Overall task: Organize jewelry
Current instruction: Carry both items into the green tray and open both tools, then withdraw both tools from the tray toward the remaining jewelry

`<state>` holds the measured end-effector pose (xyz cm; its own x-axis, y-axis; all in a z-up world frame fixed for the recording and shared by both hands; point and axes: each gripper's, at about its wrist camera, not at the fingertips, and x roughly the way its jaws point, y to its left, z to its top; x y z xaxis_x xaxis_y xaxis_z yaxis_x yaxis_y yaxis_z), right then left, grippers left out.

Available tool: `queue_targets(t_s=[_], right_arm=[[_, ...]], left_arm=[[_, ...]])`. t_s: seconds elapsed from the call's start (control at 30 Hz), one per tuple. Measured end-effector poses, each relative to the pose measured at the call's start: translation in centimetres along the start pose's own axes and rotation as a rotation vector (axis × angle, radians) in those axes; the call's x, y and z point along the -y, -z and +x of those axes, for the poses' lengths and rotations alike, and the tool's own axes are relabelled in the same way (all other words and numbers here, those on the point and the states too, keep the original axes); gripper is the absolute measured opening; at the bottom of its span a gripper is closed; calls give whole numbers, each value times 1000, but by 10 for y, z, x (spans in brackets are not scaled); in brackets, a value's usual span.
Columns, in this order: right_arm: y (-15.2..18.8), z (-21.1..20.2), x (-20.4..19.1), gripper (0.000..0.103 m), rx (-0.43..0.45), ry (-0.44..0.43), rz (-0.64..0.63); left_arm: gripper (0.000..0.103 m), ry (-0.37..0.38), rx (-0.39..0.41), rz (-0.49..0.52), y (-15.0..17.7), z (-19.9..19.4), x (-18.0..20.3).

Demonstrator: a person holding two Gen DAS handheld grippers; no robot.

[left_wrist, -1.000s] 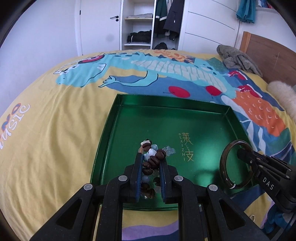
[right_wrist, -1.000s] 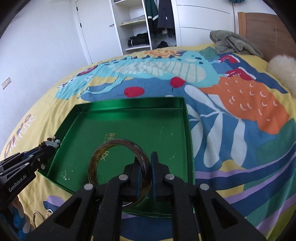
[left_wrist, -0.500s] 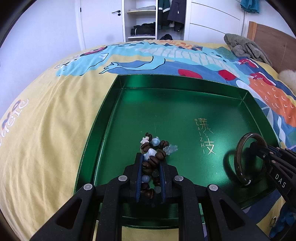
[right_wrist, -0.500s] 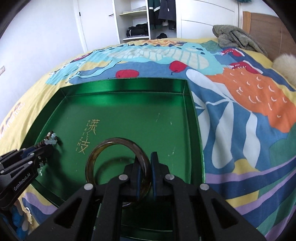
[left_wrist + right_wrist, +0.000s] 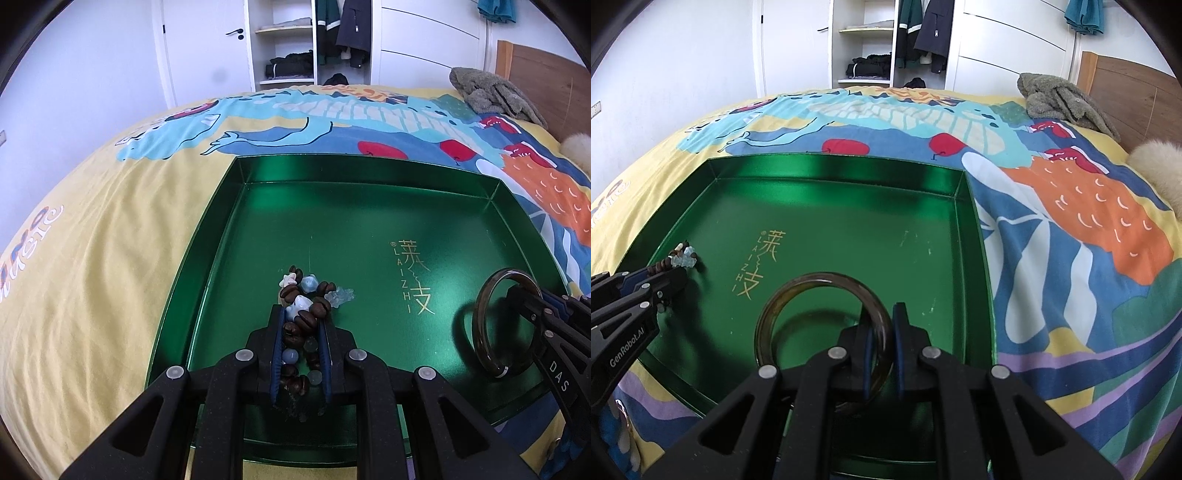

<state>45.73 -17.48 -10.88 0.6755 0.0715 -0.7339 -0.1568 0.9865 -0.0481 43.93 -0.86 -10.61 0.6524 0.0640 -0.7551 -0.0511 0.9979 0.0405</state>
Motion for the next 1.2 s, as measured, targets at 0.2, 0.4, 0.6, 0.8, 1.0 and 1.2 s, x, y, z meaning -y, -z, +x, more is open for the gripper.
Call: queue_targets(t_s=[0.2, 0.4, 0.6, 0.8, 1.0, 1.2], right_arm=[[-1, -1, 6, 22, -13, -8, 35], [-2, -2, 9, 35, -28, -29, 55], [-8, -26, 11, 39, 16, -57, 77], [-18, -86, 16, 40, 108, -99, 85], [-16, -164, 31, 41, 178, -135, 82], [4, -235, 39, 42, 229, -157, 68]], left_arm=[[19, -1, -3, -3, -2, 1, -1], [36, 15, -14, -15, -2, 0, -4], [42, 20, 16, -17, -4, -20, -7], [44, 32, 92, -8, -9, -69, -12], [44, 61, 159, -7, -2, -132, -29], [49, 69, 185, -7, 16, -189, -51]])
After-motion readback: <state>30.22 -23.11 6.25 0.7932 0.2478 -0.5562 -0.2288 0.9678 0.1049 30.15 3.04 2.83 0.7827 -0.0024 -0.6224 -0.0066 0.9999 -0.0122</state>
